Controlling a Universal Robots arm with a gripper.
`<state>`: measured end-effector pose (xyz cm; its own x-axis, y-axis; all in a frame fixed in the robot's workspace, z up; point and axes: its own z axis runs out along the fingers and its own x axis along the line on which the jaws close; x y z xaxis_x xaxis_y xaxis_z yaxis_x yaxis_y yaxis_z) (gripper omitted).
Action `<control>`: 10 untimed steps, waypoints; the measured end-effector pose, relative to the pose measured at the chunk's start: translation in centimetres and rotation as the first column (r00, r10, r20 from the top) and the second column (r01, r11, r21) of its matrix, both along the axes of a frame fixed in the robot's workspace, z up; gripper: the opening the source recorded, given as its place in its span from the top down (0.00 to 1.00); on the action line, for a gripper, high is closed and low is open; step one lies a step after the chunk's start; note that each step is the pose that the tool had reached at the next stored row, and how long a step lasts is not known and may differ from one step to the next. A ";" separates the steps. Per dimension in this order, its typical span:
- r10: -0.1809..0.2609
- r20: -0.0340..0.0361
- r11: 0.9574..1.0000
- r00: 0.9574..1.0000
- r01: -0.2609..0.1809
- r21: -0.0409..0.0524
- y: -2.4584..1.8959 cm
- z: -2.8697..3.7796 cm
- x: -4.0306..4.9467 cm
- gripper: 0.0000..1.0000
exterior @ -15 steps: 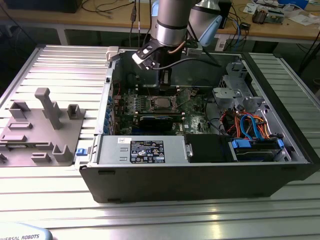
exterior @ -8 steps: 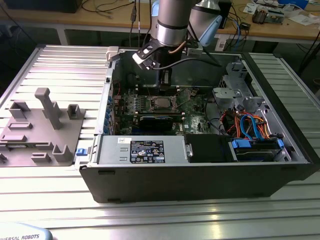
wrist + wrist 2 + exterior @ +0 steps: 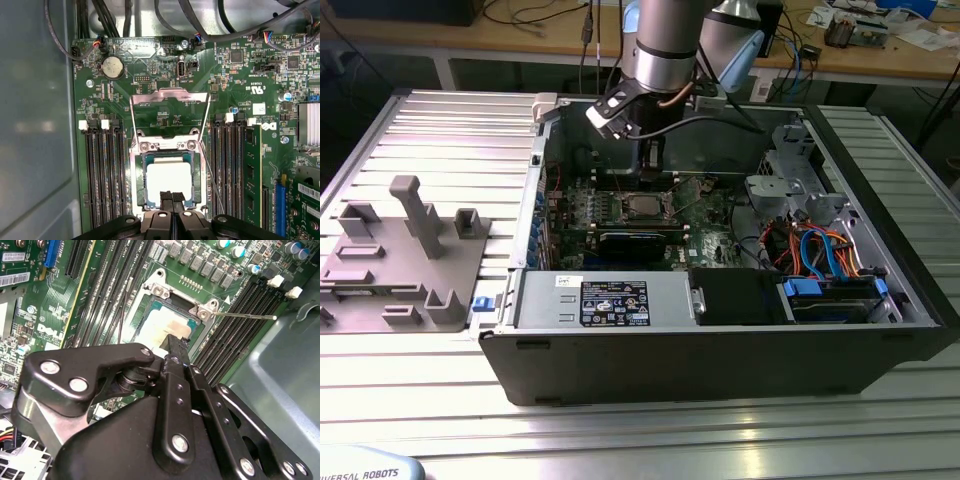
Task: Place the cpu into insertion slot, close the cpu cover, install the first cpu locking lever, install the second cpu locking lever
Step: 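Place the cpu into insertion slot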
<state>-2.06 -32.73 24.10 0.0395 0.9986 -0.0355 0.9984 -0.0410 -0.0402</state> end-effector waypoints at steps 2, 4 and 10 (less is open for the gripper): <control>0.000 0.000 1.000 1.000 0.000 0.000 0.00 0.00 0.03 0.89; 0.000 -0.001 1.000 1.000 0.000 0.000 0.00 0.00 0.07 0.89; 0.000 -0.002 1.000 1.000 0.000 0.000 0.00 0.01 0.22 0.89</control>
<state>-1.84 -32.73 24.10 0.0394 0.9986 -0.0356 0.9983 -0.0409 -0.0417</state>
